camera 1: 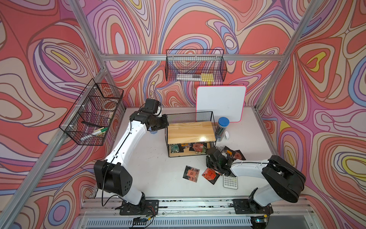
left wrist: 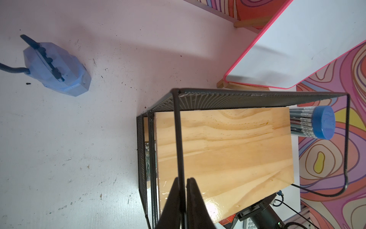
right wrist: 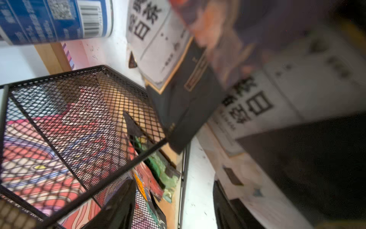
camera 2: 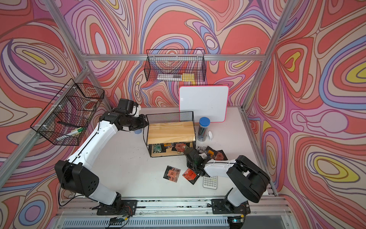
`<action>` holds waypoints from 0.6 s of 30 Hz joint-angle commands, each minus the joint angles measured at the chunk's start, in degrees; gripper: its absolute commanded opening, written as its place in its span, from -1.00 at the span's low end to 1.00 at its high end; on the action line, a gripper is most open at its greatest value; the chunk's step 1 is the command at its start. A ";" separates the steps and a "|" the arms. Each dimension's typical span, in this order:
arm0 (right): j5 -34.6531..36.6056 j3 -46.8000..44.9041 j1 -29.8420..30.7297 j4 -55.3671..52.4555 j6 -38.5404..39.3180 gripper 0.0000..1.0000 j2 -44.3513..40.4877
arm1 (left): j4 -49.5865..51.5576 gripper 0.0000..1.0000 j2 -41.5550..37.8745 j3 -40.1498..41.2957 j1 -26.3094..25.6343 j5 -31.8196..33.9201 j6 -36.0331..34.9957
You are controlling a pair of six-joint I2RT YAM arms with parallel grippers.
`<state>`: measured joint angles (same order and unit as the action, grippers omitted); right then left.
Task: Remove the tea bags from the shelf
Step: Pick up the tea bag from the shelf.
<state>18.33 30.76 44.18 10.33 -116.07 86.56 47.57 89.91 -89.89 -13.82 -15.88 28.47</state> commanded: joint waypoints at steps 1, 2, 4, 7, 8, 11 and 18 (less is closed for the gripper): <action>-2.68 -1.99 -1.66 1.28 4.06 0.27 -0.18 | -0.63 -0.77 0.89 0.86 0.20 -0.54 -2.12; -3.30 -2.34 -2.10 2.82 4.71 0.26 0.37 | -0.72 -0.77 0.88 0.98 0.20 -0.53 -2.13; -4.42 -2.59 -2.98 5.30 5.86 0.24 1.67 | -0.90 -0.77 0.88 1.04 0.21 -0.63 -2.09; -5.29 -2.57 -3.88 7.76 6.77 0.16 3.15 | -0.90 -0.77 0.88 1.03 0.29 -0.72 -2.12; -5.73 -2.35 -4.09 8.18 6.98 0.13 3.73 | -0.83 -0.77 0.88 1.03 0.27 -0.67 -2.10; -7.21 -0.97 -4.28 8.44 7.33 -0.01 5.74 | -0.98 -0.77 0.71 1.46 0.29 -0.69 -2.10; -4.43 0.99 -4.28 2.46 5.95 -0.32 5.35 | -0.99 -0.77 0.53 1.58 0.38 -0.73 -2.18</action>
<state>12.51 31.27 40.14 17.37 -109.93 91.72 46.72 89.91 -89.49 -13.63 -16.21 28.45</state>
